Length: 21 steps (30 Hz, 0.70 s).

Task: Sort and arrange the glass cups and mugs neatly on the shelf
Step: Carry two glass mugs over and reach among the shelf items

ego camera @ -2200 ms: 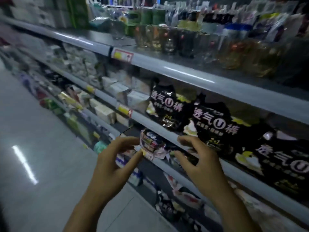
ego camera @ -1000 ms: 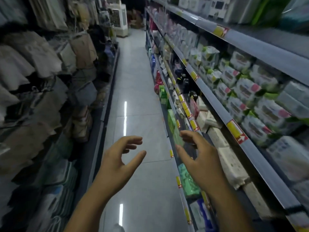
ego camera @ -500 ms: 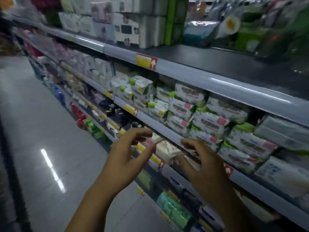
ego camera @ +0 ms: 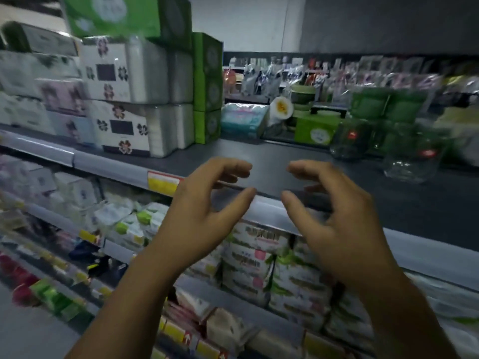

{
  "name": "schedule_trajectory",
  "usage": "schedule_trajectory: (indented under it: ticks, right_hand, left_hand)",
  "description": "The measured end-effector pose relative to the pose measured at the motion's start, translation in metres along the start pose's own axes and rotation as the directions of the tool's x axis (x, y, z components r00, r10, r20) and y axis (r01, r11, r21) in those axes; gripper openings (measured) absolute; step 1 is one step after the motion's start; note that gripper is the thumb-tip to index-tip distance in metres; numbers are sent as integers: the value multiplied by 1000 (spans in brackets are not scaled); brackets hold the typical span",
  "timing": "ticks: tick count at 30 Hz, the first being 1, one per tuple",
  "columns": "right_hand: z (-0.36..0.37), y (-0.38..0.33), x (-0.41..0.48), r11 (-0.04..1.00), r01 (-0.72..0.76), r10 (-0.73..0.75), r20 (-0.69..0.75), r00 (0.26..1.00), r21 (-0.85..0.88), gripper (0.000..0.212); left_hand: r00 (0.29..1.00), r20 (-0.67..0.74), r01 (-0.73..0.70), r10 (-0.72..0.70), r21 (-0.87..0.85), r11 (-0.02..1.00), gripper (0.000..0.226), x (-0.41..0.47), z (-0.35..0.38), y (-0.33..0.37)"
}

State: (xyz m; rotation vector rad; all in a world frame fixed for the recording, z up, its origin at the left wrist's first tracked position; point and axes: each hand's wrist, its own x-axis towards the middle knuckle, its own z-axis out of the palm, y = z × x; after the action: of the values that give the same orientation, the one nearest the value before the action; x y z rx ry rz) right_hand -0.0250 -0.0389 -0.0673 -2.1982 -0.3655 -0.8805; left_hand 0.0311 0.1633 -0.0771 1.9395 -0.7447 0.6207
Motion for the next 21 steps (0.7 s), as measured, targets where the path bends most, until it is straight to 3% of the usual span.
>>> schedule_trajectory:
  ticks: [8,15,21]
  right_hand:
    - [-38,36,68,918,-97,87,-45,995,-385,36]
    - [-101,73,91,699,-228,196,-126,973,-678,32]
    - [-138,100,116,457,-419,401,-239,884,-784,33]
  left_hand:
    - [942,262,-229,209,47,972,35,119,29,-13]
    - [743,548,-520,384,110,847,38,226,83,0]
    - [609,667,-677,430,154,720,48,290,154,16]
